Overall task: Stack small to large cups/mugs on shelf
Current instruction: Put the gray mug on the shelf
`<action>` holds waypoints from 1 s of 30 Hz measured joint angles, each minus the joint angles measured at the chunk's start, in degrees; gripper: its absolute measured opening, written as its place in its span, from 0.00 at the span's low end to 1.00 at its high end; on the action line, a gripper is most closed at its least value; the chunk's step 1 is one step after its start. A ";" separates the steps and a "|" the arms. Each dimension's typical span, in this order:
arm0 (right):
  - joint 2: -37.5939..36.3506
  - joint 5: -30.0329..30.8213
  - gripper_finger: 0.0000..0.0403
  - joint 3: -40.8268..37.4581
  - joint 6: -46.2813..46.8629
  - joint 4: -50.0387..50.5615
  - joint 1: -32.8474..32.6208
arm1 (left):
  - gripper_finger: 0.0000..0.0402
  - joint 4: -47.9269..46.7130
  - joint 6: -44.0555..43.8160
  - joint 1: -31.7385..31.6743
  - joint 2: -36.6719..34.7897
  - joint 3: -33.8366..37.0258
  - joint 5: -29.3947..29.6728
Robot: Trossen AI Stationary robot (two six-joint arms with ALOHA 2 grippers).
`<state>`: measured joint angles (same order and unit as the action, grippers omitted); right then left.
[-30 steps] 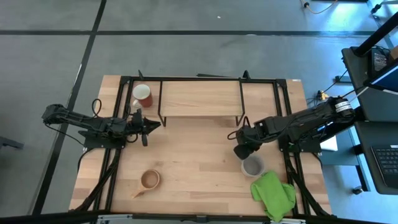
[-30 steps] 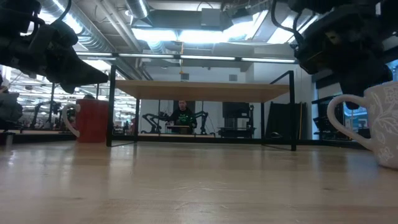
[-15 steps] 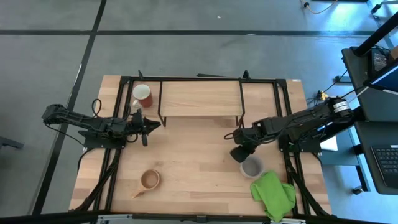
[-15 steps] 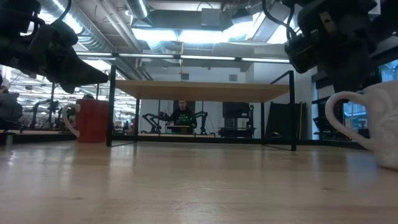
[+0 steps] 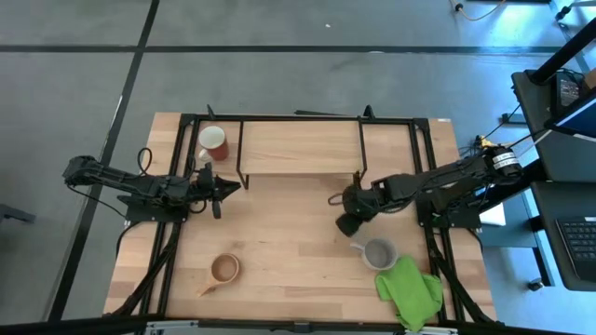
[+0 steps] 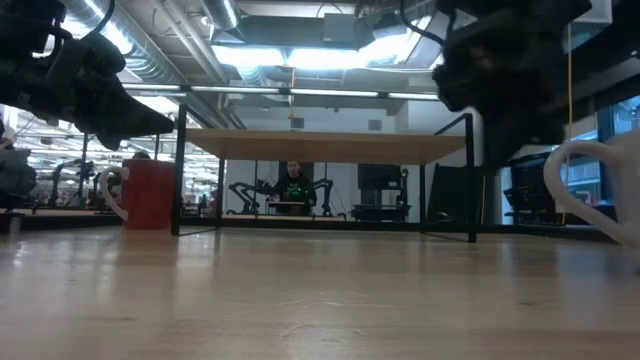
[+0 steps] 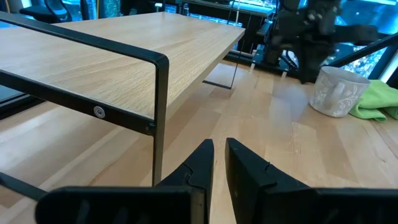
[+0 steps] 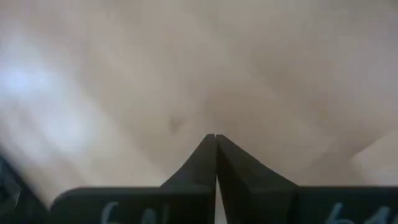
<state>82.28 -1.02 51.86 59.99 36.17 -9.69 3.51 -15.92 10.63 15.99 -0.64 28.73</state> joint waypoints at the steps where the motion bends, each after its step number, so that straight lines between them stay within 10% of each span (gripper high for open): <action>1: -0.02 1.54 0.04 0.72 -0.08 0.84 0.68 | 0.09 -0.01 0.00 0.00 0.02 -0.01 0.00; 13: -6.72 6.60 0.07 10.98 6.09 34.40 1.62 | 0.09 0.00 0.00 0.00 0.01 0.02 0.11; 22: -18.44 3.95 0.02 9.74 32.69 39.77 -14.56 | 0.09 0.00 0.00 0.00 0.02 0.02 0.15; 30: -14.51 4.27 0.11 8.82 54.06 39.34 -28.02 | 0.09 0.00 0.00 0.00 0.01 0.01 0.15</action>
<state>67.77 3.24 60.69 114.04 75.51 -37.70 3.51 -15.92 10.63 16.00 -0.63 28.88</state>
